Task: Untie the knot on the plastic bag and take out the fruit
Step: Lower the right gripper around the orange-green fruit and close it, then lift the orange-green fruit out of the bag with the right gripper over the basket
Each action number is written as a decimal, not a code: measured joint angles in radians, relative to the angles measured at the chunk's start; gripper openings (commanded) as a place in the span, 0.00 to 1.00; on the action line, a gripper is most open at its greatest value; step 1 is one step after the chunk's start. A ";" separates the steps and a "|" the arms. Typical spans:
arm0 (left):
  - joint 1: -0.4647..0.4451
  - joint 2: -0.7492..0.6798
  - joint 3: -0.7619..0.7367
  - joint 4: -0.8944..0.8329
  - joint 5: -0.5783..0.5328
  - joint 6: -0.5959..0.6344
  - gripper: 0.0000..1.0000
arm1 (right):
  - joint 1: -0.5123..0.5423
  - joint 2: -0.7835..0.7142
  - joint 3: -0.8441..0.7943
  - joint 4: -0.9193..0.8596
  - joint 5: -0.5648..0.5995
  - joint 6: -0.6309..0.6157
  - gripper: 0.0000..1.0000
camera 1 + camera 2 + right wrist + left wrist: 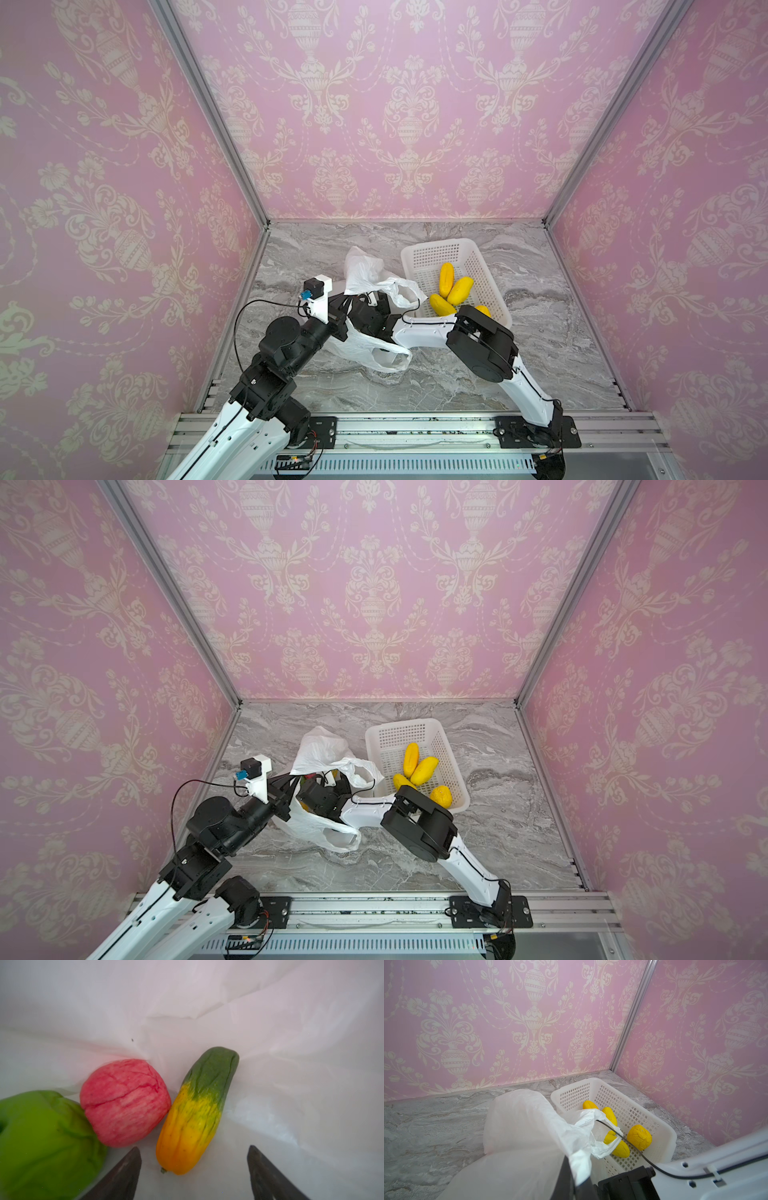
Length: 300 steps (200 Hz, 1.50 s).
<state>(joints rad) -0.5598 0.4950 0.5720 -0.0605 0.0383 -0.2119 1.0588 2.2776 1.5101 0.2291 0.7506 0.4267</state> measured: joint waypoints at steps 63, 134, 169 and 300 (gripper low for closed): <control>0.000 -0.045 -0.022 0.016 0.030 -0.008 0.00 | -0.008 0.079 0.107 0.017 -0.043 -0.005 0.90; 0.000 -0.130 -0.074 0.069 0.177 -0.036 0.00 | -0.042 0.153 0.219 -0.112 -0.020 0.073 0.70; 0.001 -0.150 -0.076 0.072 0.169 -0.038 0.00 | -0.041 0.122 0.099 -0.059 0.002 0.079 0.49; 0.000 -0.074 -0.071 0.016 -0.229 -0.008 0.00 | 0.153 -0.444 -0.513 0.283 0.083 0.014 0.19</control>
<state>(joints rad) -0.5594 0.4206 0.5007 -0.0448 -0.1909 -0.2195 1.2118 1.8339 0.9966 0.5125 0.8337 0.4404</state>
